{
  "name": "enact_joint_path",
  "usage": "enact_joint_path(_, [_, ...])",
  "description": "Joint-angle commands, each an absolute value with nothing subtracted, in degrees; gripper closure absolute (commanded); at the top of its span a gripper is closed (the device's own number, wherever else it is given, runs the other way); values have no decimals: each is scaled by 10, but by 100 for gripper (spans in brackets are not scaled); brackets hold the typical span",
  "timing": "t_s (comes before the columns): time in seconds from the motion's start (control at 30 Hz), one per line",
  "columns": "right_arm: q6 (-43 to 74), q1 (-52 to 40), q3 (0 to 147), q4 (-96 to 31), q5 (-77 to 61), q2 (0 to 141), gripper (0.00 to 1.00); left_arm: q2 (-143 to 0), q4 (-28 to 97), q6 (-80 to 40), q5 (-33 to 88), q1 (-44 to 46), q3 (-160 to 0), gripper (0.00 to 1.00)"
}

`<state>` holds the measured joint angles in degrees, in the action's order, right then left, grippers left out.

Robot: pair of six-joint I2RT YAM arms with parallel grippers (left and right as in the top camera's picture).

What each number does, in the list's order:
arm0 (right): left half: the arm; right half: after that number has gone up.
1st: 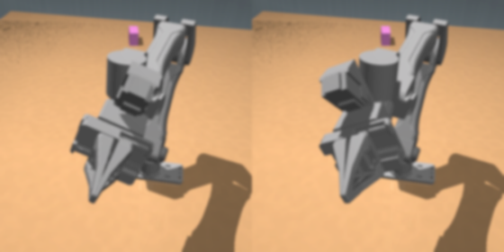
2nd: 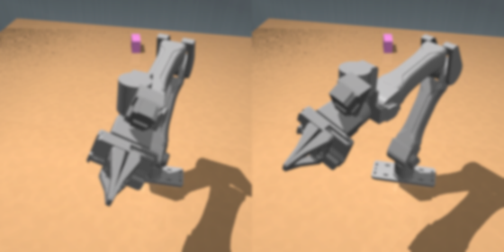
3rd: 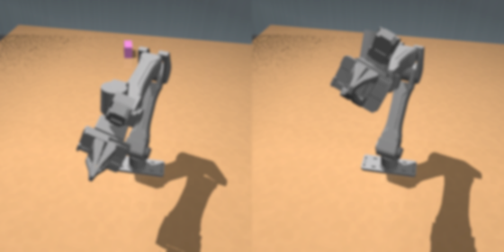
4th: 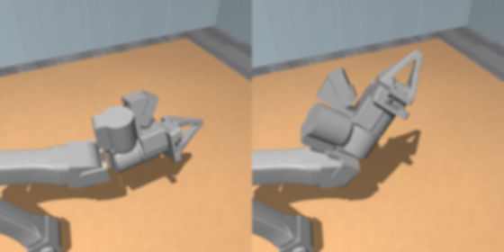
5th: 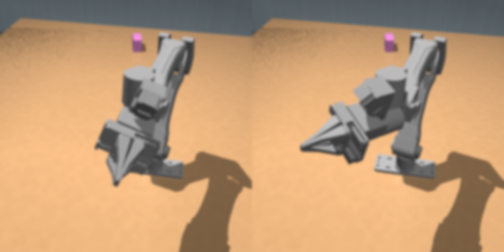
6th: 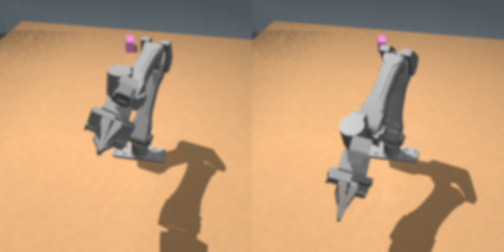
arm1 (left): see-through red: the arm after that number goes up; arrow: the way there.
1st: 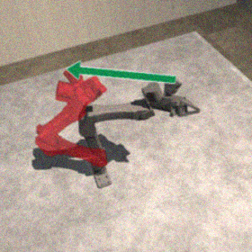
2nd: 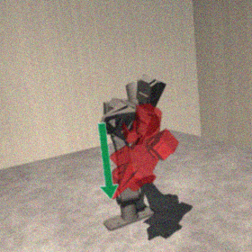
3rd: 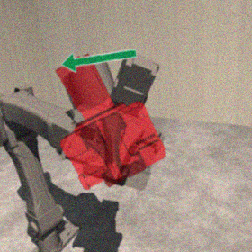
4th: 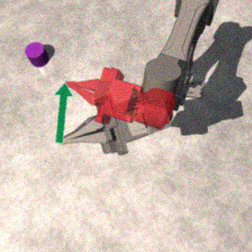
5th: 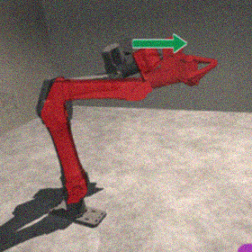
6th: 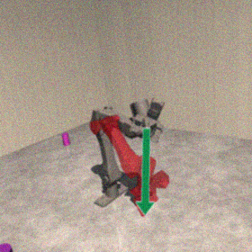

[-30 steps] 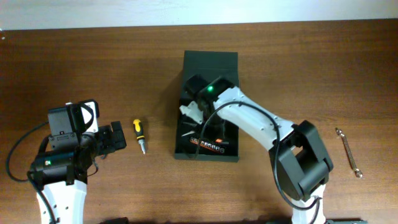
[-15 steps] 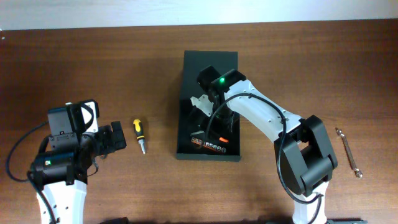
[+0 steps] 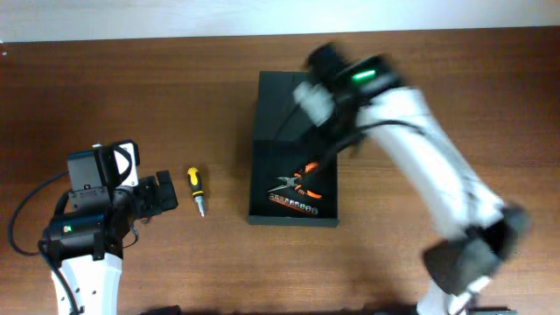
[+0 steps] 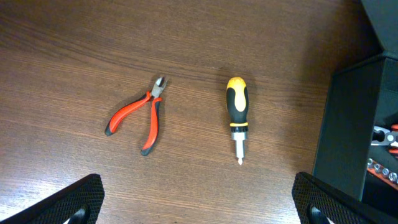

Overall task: Pack container
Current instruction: 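Carry the pliers into the green box and open the gripper, then move the right gripper over the chrome offset wrench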

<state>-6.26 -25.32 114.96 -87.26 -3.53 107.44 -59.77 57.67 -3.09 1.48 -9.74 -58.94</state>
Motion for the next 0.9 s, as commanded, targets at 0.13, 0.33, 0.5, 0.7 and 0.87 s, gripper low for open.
enact_joint_path(0.13, [-16,9,1239,-973,-41,949,1,-591,577,-38,13,-100,-601,1])
enact_joint_path(0.33, [-43,227,1171,-973,-44,930,1,-591,577,-38,23,-100,-601,1])
enact_joint_path(0.5, [-46,320,1052,-931,-43,931,1,-591,577,-38,24,-100,-601,1])
enact_joint_path(0.7, [-57,342,928,-847,-7,931,1,-591,580,-38,24,-100,-601,1])
enact_joint_path(0.87, [-58,342,858,-783,37,931,1,-591,587,-38,23,-100,-601,1])
